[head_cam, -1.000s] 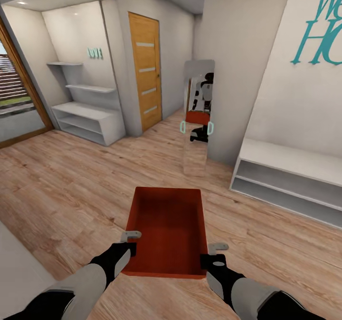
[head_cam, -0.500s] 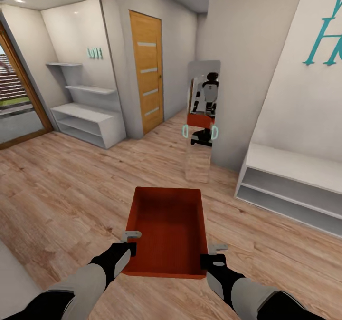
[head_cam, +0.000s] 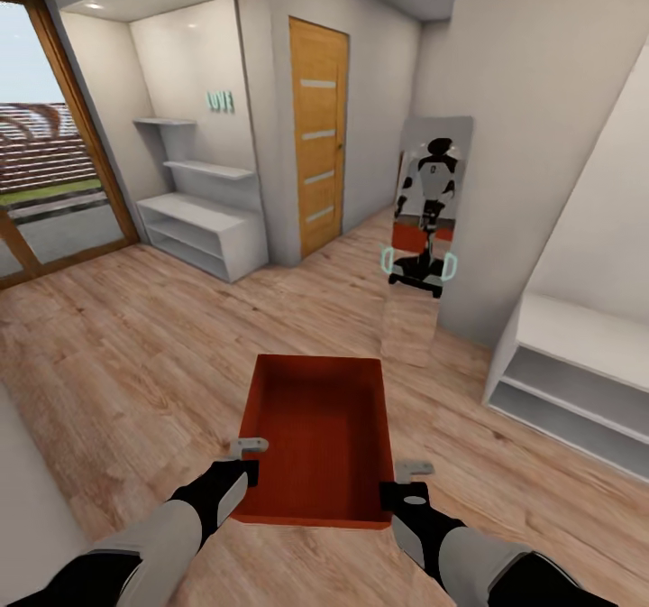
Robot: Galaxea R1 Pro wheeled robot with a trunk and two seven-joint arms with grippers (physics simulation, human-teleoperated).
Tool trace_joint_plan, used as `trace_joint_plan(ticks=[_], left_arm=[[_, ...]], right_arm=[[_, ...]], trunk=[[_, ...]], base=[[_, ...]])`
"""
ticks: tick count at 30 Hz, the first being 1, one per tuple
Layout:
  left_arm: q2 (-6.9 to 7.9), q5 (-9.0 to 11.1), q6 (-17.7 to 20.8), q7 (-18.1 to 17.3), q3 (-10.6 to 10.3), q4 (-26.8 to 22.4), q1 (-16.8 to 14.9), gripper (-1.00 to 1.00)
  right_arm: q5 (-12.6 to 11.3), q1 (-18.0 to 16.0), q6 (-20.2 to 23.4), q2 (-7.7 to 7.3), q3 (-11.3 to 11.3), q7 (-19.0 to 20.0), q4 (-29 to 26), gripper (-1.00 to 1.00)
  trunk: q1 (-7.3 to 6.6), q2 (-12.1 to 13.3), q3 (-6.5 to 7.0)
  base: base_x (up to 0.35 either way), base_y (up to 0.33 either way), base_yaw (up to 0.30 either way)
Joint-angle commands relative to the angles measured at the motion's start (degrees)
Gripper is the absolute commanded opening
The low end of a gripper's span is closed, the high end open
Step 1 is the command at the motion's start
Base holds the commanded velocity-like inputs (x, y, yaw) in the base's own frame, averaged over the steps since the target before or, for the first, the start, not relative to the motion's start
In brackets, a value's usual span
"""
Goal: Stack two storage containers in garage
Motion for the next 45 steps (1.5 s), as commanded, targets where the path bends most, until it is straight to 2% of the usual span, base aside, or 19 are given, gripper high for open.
trace_joint_plan(ticks=[1,18,45], left_arm=[[-0.02,0.5,0.4,0.3,-0.2,0.1,0.0,-1.00],[0.05,0.4,0.4,0.3,-0.2,0.1,0.0,-1.00],[0.07,0.4,0.4,0.3,-0.2,0.1,0.0,-1.00]], right_arm=[[0.1,-0.1,-0.7,0.03,-0.3,-0.2,-0.6,-1.00],[0.1,-0.1,-0.6,0.03,-0.3,-0.2,-0.6,-1.00],[0.1,-0.1,-0.4,0.03,-0.3,-0.1,-0.6,-1.00]], trunk=[[0.06,-0.1,-0.11],[0.06,-0.1,-0.11],[0.06,-0.1,-0.11]], base=[[0.323,0.000,0.020],[0.323,0.000,0.012],[0.323,0.000,0.238]])
